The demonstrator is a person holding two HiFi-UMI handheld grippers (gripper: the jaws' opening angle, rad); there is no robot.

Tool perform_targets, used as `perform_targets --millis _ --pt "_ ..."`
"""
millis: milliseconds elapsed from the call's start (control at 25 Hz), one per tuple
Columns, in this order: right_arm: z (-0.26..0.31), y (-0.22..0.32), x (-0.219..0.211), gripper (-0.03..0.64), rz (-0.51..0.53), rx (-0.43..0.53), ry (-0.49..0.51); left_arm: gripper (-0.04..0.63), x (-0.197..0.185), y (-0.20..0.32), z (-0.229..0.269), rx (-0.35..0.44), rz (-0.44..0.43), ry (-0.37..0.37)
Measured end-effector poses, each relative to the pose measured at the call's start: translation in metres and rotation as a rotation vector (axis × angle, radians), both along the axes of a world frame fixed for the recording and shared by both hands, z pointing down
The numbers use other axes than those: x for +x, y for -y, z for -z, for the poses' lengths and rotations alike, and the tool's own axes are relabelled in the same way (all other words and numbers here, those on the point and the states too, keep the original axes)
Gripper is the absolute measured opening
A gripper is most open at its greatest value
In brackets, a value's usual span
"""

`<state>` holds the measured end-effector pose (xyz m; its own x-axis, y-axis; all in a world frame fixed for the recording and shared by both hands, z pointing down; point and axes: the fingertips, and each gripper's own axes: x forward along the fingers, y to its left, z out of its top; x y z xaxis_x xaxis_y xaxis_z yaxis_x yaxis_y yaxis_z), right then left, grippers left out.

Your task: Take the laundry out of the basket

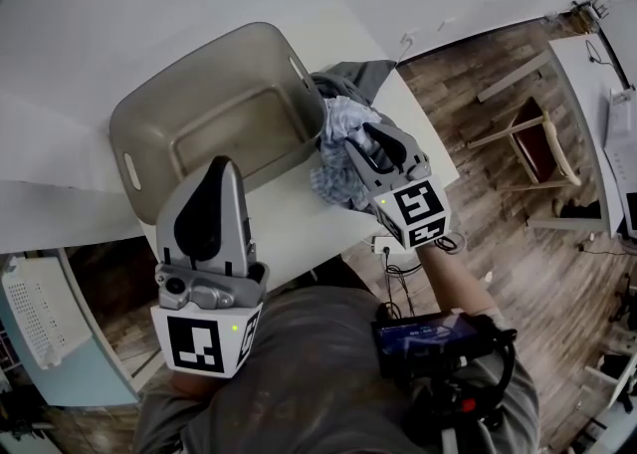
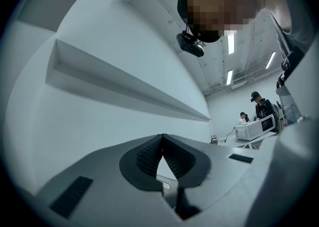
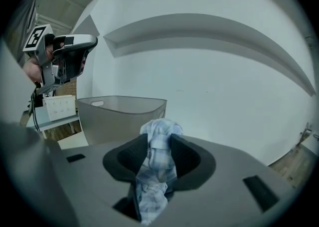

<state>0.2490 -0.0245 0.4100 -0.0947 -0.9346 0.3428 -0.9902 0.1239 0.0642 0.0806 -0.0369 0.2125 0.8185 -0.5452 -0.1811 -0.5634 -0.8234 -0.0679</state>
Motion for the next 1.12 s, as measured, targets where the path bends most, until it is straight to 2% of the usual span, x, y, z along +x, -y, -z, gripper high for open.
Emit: perform_targets --millis 200,440,560,680,960,1120 --pt "0.019 0.008 0.000 0.164 0.004 0.042 -0.015 0.008 -0.003 0.004 0.001 0.005 0.004 -0.008" --pt "0.060 0.014 -0.018 0.164 0.041 0.141 -0.025 0.008 -0.011 0.007 0.005 0.023 0.025 -0.034" --pt "0.092 0.020 -0.040 0.163 0.086 0.215 -0.013 0.008 -0.020 0.012 0.008 0.026 0.051 -0.047" --pt "0.126 0.027 -0.068 0.149 0.148 0.287 0.063 0.008 -0.031 0.017 0.011 0.028 0.087 -0.044" --pt "0.192 0.038 -0.130 0.078 0.271 0.453 0.142 0.008 -0.057 0.027 0.024 0.066 0.180 -0.050" --pt "0.203 0.043 -0.163 0.043 0.323 0.483 0.150 0.008 -0.069 0.034 0.023 0.070 0.230 -0.044"
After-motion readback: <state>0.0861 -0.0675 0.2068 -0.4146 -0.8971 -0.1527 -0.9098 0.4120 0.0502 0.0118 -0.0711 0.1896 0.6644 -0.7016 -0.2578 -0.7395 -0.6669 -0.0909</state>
